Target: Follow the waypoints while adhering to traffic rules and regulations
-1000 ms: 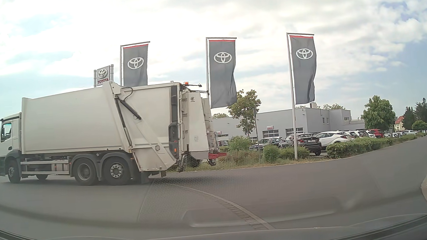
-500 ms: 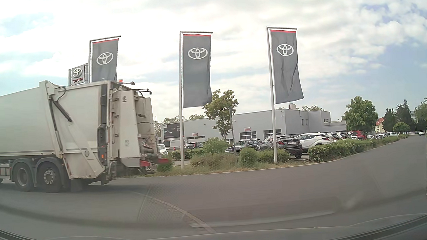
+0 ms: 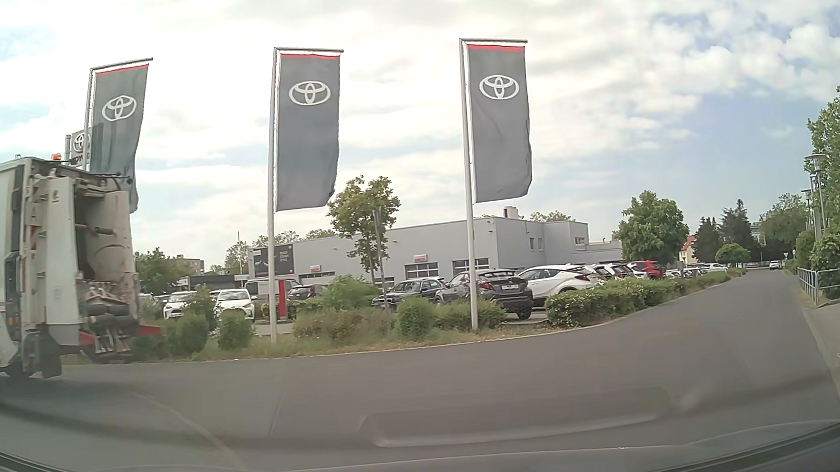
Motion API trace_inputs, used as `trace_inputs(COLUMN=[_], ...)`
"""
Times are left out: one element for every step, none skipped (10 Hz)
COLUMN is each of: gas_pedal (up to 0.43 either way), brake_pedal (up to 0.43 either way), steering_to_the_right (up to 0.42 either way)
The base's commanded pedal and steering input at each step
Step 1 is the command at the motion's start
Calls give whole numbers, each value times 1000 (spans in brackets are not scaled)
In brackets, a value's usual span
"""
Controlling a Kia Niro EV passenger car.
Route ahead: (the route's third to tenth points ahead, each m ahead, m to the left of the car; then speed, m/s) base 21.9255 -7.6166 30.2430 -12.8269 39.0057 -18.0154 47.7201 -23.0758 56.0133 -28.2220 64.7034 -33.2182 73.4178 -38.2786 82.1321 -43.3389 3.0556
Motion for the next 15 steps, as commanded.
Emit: trace_inputs(gas_pedal=[79,79,67,67,67,67,67,67,67,67,67,67,67,79,87], brake_pedal=[30,24,24,30,30,24,24,30,30,30,24,30,30,30,30], steering_to_the_right=[336,335,336,335,335,335,334,335,335,334,328,300,273,234,211])
